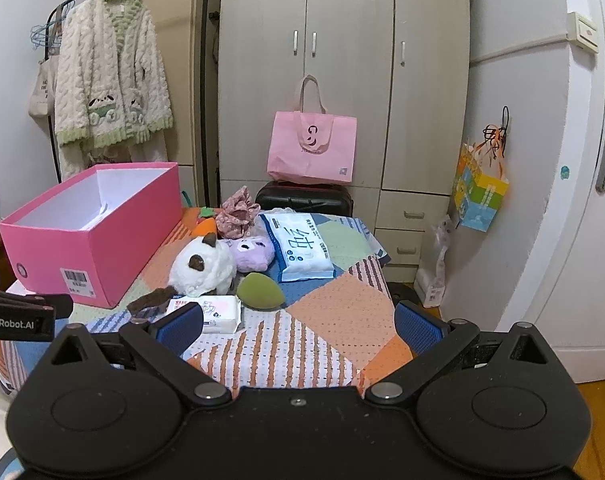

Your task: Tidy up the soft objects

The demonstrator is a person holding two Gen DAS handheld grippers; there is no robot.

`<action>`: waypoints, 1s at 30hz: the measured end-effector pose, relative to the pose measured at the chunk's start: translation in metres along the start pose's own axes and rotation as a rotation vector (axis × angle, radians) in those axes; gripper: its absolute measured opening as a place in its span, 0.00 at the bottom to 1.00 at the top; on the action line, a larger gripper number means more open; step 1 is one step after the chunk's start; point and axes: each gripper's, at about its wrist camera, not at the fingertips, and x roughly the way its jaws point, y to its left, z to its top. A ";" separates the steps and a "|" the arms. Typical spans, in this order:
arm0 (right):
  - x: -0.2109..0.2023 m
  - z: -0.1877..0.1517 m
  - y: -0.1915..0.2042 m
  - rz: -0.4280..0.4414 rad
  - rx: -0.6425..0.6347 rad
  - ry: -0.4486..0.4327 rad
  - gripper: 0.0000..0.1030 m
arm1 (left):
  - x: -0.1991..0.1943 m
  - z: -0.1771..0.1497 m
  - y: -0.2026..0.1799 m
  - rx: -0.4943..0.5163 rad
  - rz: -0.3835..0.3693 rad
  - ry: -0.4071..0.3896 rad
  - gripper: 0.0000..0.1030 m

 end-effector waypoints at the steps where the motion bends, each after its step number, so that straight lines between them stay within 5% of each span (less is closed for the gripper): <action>1: 0.001 0.000 0.000 0.001 -0.002 0.004 1.00 | 0.001 0.000 0.000 0.000 -0.001 0.001 1.00; 23: -0.001 -0.002 0.002 -0.002 -0.024 -0.007 1.00 | -0.002 -0.003 -0.003 0.014 -0.015 -0.004 1.00; 30: 0.004 -0.003 -0.001 0.008 -0.030 -0.025 1.00 | -0.019 0.001 -0.007 0.022 -0.047 -0.062 1.00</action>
